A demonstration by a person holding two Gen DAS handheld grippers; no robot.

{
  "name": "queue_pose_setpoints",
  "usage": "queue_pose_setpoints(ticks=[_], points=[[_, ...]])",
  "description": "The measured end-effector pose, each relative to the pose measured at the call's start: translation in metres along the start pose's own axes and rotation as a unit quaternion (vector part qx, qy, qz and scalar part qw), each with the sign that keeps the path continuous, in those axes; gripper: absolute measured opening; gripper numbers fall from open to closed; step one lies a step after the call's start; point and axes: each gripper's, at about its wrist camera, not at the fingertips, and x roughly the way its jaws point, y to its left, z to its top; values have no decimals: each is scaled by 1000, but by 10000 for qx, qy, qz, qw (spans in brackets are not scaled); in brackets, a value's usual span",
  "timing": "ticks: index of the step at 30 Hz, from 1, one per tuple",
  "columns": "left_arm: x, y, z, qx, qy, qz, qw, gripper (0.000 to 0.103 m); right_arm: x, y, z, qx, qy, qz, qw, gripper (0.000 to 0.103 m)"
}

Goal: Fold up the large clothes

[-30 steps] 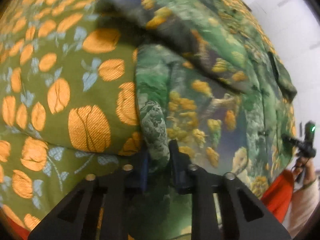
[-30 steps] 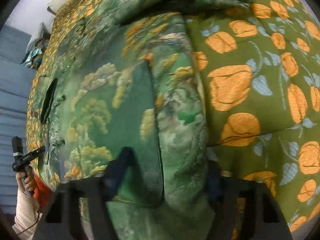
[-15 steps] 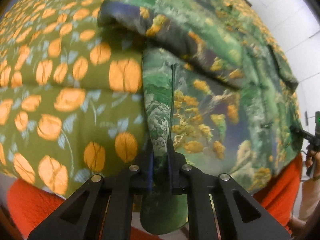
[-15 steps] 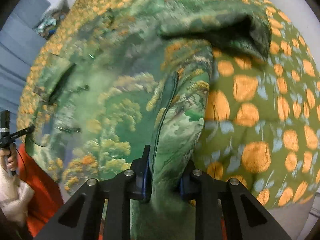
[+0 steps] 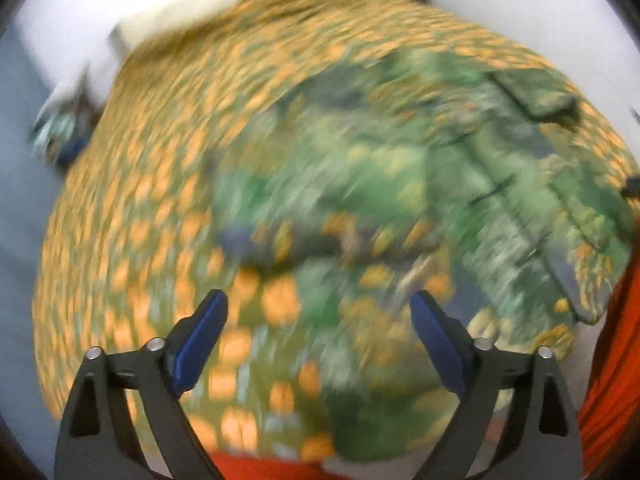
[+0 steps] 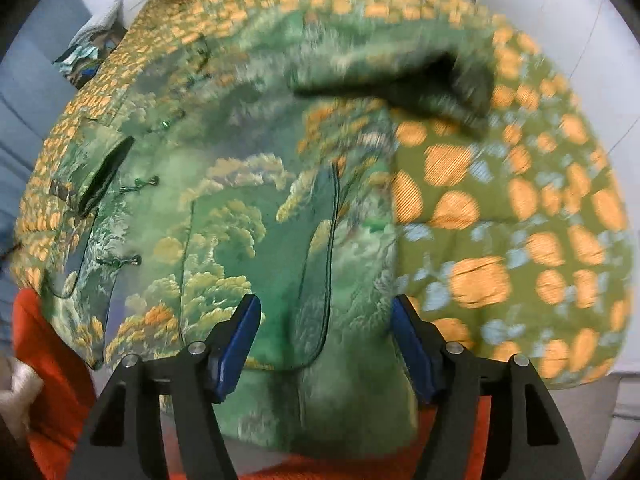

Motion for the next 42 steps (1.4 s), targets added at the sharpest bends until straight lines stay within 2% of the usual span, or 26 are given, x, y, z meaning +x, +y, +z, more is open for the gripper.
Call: queue_pose_setpoints(ticks=[2,3,4,6,8,10,11,12,13,15,18,20,22,25,26,28,29,31,32,33,35,37,39,42], points=[[18,-18,17,495,-103,-171,9986,100,-15,7,-1,-115,-224,-128,9996,67],[39,-35,29,819,-45,-252,9963,100,-21,11,-1,-124,-296,-110,9994,67],[48,-42,27,940,5,-293,9951,100,-26,16,-3,-125,-368,-49,9992,67],[89,-69,32,1275,251,-316,9910,100,-36,26,-6,-163,-445,102,9988,67],[117,-79,32,1348,481,-204,9895,100,-47,39,-13,-254,-552,172,9980,67],[144,-78,31,1148,739,-191,9904,96,-52,51,-19,-286,-615,201,9975,67],[147,-69,31,835,739,-352,9931,73,-57,55,-25,-314,-644,234,9972,67],[144,-60,32,621,729,-418,9945,34,-61,60,-30,-362,-668,259,9968,67],[139,-51,32,388,736,-621,9946,17,-63,64,-32,-401,-691,260,9965,67],[114,-21,37,-129,438,-738,9962,13,-71,73,-39,-575,-795,215,9949,67],[64,37,34,-901,-97,-680,9936,13,-81,80,-38,-741,-982,102,9924,67],[38,78,23,-1447,-345,-598,9871,13,-87,83,-30,-795,-1128,63,9904,67],[22,128,8,-2048,-503,-402,9767,13,-90,85,-20,-833,-1203,55,9892,67],[15,203,-34,-2943,-515,135,9542,13,-93,92,-8,-1128,-1260,-106,9855,67],[17,229,-54,-3307,-443,309,9422,14,-94,93,-5,-1223,-1283,-191,9840,67],[25,257,-85,-3761,-318,597,9241,15,-95,91,3,-1410,-1315,-423,9803,67],[33,269,-101,-3965,-203,834,9140,19,-95,88,9,-1495,-1326,-562,9782,67],[49,291,-135,-4354,181,1412,8889,33,-95,79,20,-1634,-1364,-759,9741,67],[54,293,-143,-4480,307,1527,8804,54,-94,72,28,-1734,-1394,-910,9707,67],[57,300,-155,-4665,405,1590,8692,67,-89,66,38,-1852,-1442,-1070,9662,68],[49,303,-174,-4955,311,1613,8529,76,-71,58,56,-2118,-1429,-1234,9589,83],[43,302,-181,-5089,290,1598,8454,79,-45,54,72,-2553,-1391,-1375,9469,84],[28,294,-182,-5146,216,1561,8428,81,3,50,90,-3059,-1032,-1546,9337,84],[10,274,-174,-5030,89,1554,8501,85,59,45,108,-3448,-695,-1755,9195,82]])
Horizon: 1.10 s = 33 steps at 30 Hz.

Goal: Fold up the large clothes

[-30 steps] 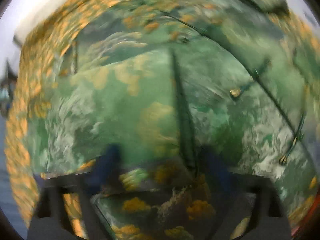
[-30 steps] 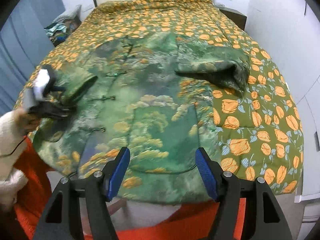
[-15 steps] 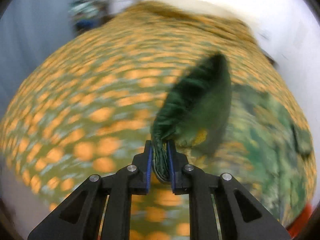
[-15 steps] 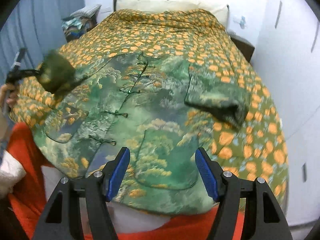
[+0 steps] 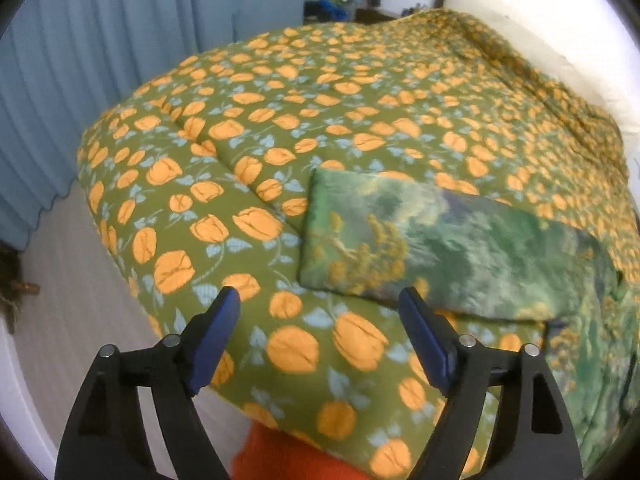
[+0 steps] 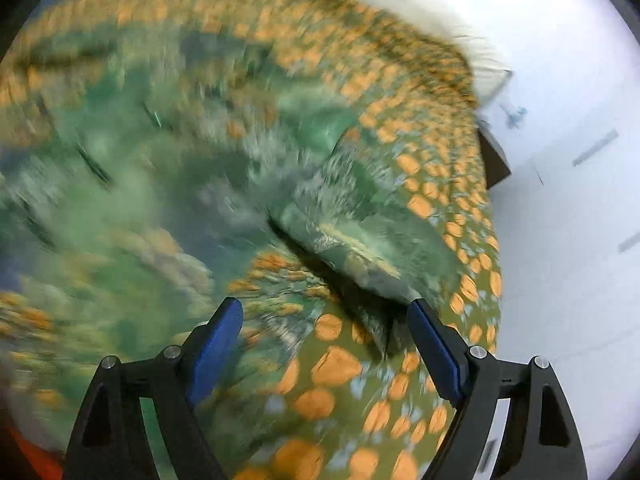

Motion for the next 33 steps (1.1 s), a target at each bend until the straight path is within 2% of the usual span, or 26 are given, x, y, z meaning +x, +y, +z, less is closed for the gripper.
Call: queue_pose_setpoints(ticks=[2,6,7,8,9,10,12,13,16,17,19,21,22,24,26,29,31,33], points=[[-16,-13,-8,113,-68,-31,9999,87,37,6,11,-370,80,-195,9991,80],[-29,-39,-25,257,-4,-216,9994,88,72,8,25,-665,-64,-522,9964,77],[-29,-48,-29,290,77,-288,9991,88,76,5,28,-607,-103,-452,9971,69],[-28,-52,-31,313,121,-322,9989,88,77,-3,29,-414,-110,-228,9988,41],[-28,-61,-33,356,191,-377,9985,88,75,-15,29,-77,-133,24,9999,24],[-29,-68,-34,394,225,-423,9981,88,67,-25,26,261,-265,130,9992,11],[-36,-88,-37,530,218,-595,9966,88,39,-65,10,1228,-713,249,9896,11],[-38,-93,-38,582,195,-637,9961,88,27,-84,-1,1670,-857,295,9818,11],[-50,-124,-41,836,95,-882,9925,88,-14,-149,-57,3132,-1221,262,9414,11],[-53,-130,-42,879,80,-943,9916,88,-26,-170,-83,3637,-1276,240,9224,11],[-59,-151,-45,999,30,-1138,9885,88,-40,-196,-126,4302,-1244,169,8939,11],[-62,-166,-49,1116,-10,-1276,9855,88,-41,-215,-180,4904,-1011,46,8656,11],[-63,-173,-52,1174,-33,-1317,9843,88,-36,-218,-196,5051,-884,-10,8585,12],[-61,-190,-60,1337,-41,-1344,9819,88,-20,-215,-243,5503,-432,-64,8338,16],[-59,-201,-68,1440,17,-1351,9803,88,4,-209,-291,6061,91,-42,7954,34],[-61,-208,-79,1531,24,-1433,9778,88,14,-195,-339,6600,452,-197,7497,35],[-67,-209,-86,1600,-131,-1494,9757,88,2,-188,-345,6705,339,-233,7408,35],[-73,-212,-92,1687,-405,-1464,9739,89,-25,-179,-333,6553,82,-353,7545,36]])
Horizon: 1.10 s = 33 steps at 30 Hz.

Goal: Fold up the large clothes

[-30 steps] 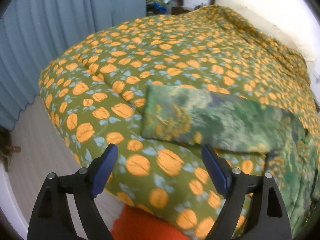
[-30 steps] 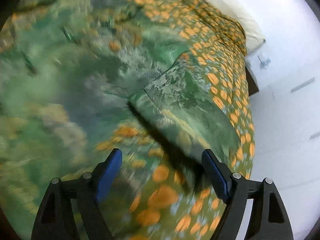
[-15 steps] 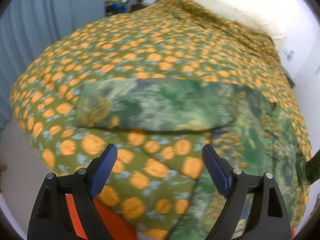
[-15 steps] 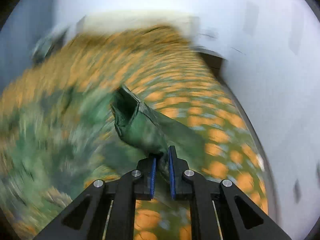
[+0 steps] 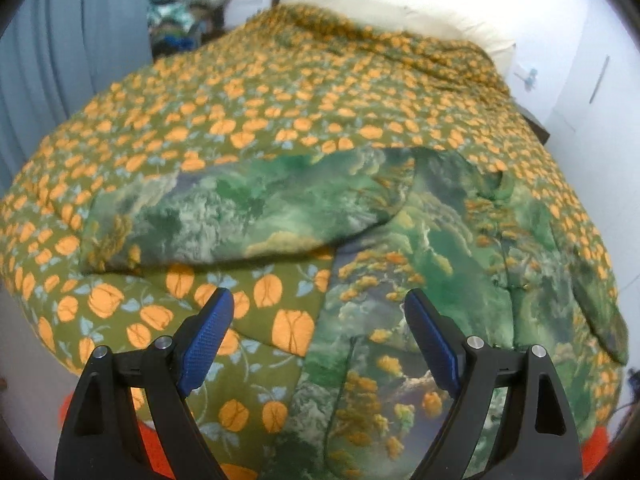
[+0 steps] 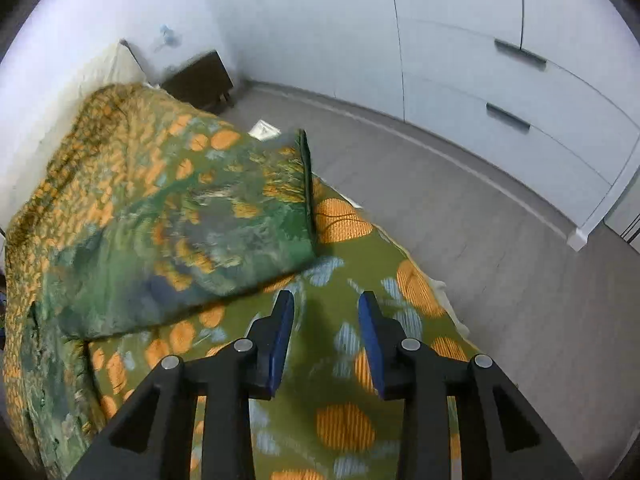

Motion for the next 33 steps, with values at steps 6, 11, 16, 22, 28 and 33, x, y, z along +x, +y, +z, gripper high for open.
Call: queue_pose_setpoints(ticks=[6,11,16,22,28,33], points=[[-14,-12,-3,210,-409,-51,9989,93,-103,75,-11,-963,-1217,391,9871,69],[-37,-18,0,418,-826,-123,9956,95,-174,131,-9,-1383,-1999,620,9680,76],[-76,-20,10,800,-1344,-160,9876,100,-238,165,-12,-1566,-2637,866,9479,89],[-95,-14,11,337,-1379,-687,9875,101,-279,208,-27,-2074,-2757,821,9350,100],[-84,-28,-15,514,-891,-532,9933,101,-267,220,-64,-1968,-2093,1083,9517,100],[-85,-37,-25,743,-863,-424,9926,102,-225,231,-100,-1861,-1481,1094,9651,100]])
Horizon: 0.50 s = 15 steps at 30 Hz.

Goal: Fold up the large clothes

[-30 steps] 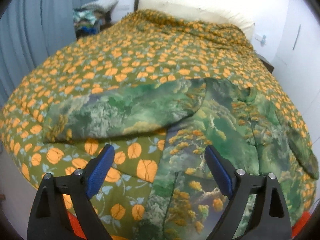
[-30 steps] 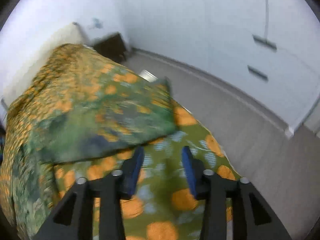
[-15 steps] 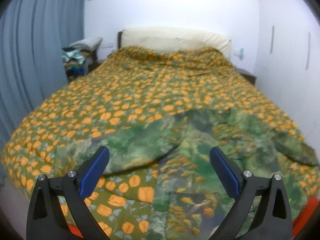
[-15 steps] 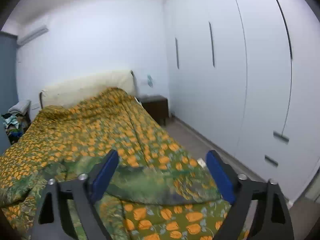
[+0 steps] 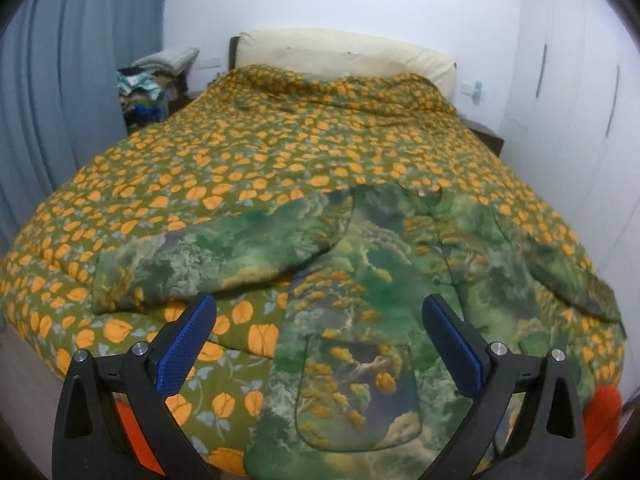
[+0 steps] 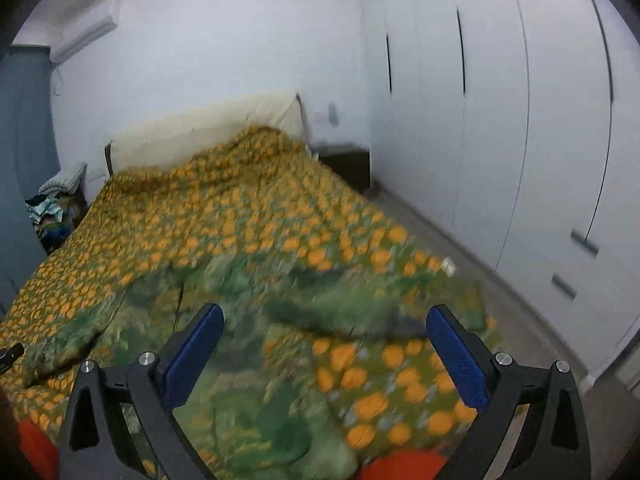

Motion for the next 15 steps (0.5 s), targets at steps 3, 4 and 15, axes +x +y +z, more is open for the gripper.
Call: queue_pose_setpoints(ticks=[3,4,15], points=[[-3,-3,-1,112,-36,36,9999,103,13,6,-14,-57,246,-91,9996,100],[-4,-4,-1,128,-50,30,9999,102,16,7,-16,-76,310,-116,9994,100],[14,-15,-13,252,318,110,9991,102,25,13,-26,-540,451,-788,9944,100]])
